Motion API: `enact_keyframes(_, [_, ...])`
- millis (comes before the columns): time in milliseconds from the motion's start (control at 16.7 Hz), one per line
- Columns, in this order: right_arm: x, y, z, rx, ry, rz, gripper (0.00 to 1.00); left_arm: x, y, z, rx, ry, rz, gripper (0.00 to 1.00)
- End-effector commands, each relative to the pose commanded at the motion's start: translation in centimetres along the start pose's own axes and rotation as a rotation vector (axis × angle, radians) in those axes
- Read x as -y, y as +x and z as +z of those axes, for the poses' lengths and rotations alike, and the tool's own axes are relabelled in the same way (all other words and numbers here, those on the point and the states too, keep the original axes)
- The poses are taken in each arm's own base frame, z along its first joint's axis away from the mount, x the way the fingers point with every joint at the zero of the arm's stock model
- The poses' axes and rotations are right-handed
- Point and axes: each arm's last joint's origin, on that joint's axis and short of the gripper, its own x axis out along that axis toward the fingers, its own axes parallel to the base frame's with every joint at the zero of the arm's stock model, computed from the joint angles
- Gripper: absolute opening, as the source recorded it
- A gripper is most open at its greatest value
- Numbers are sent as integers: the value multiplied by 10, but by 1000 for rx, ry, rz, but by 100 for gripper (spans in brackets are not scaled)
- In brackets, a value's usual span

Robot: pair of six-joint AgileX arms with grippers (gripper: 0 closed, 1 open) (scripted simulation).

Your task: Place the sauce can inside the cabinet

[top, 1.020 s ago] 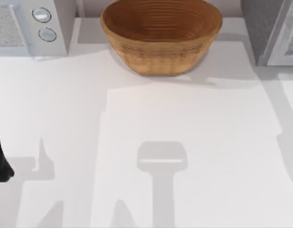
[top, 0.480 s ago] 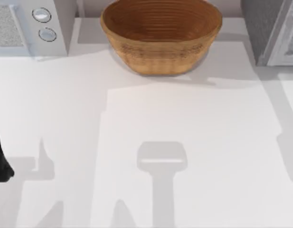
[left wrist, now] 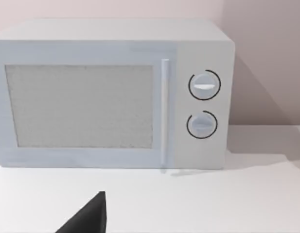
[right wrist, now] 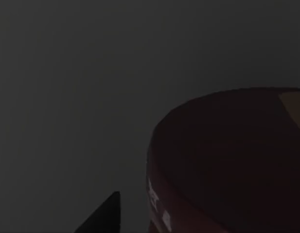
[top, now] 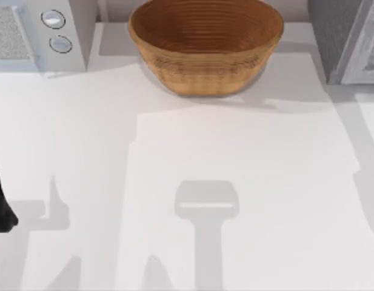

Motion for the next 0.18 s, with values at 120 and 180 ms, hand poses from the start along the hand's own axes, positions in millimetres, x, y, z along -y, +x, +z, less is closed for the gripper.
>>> enact_keyframes(120, [0,0,0,0,0,0,100,0,0,0,0,0,0,100])
enact_keyframes(180, [0,0,0,0,0,0,100,0,0,0,0,0,0,100])
